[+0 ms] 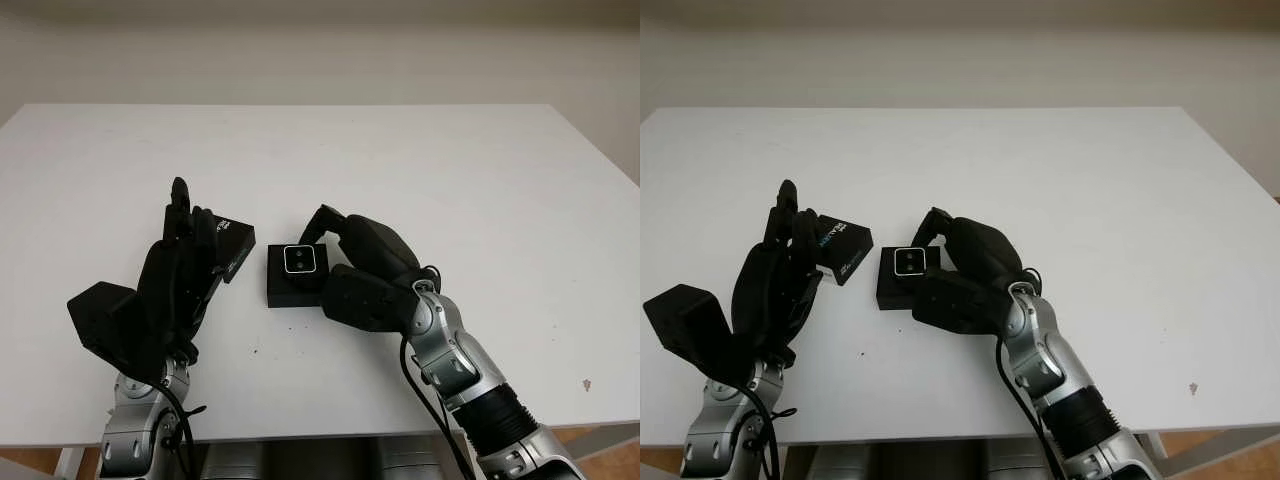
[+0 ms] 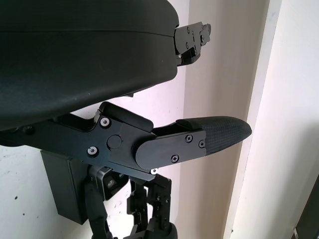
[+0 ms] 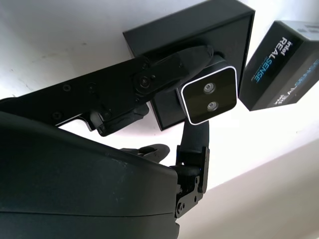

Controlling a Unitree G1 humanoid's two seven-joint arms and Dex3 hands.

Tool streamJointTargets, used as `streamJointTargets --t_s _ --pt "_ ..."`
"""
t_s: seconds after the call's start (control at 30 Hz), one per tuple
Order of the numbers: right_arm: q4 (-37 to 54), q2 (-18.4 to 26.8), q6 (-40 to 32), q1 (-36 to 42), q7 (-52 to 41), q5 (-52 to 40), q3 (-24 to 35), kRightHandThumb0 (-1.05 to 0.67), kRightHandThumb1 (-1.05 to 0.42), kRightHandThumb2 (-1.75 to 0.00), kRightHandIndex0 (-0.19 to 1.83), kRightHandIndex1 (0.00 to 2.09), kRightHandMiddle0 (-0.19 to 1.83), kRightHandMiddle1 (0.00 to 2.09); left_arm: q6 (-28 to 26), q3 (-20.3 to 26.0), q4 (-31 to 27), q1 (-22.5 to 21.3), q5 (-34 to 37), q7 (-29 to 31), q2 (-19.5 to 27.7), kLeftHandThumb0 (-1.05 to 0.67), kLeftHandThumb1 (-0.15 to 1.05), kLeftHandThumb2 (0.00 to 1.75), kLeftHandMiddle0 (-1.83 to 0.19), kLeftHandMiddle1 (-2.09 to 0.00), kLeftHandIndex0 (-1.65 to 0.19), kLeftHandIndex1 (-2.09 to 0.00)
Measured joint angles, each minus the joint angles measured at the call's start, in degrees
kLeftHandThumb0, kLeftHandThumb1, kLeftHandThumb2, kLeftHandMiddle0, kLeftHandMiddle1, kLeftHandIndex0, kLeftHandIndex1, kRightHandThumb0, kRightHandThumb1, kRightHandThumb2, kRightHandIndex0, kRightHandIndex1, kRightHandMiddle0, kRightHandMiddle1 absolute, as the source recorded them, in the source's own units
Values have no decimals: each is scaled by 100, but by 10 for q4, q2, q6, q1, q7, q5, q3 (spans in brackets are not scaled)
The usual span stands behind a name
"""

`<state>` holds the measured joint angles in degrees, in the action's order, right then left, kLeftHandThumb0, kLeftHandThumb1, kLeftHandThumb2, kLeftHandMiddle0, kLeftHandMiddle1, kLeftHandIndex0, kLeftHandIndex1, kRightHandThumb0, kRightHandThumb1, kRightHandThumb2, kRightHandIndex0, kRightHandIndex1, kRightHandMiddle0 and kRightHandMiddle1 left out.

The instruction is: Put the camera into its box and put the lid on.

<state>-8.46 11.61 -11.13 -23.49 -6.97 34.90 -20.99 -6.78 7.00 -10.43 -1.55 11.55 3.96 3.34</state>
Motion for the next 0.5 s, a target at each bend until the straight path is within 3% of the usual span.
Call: streamJointTargets --t_s 0.03,0.1,0.17,0.5 --pt "5 4 -4 0 -13 1 -2 -61 -98 -5 19 2 7 113 0 0 0 0 0 0 0 -71 105 60 19 0 19 0" --pt "14 14 -7 0 -29 5 -6 -66 -96 -5 12 2 10 76 0 0 0 1 0 0 0 -71 105 60 19 0 19 0" --pt "21 20 -7 0 -36 10 -9 -66 -96 -5 8 3 12 59 0 0 0 1 0 0 0 -71 105 59 19 0 19 0" --pt "43 29 -8 13 -43 25 -13 -68 -94 -5 0 2 12 40 1 0 -2 4 0 0 -1 -71 105 59 19 0 19 0"
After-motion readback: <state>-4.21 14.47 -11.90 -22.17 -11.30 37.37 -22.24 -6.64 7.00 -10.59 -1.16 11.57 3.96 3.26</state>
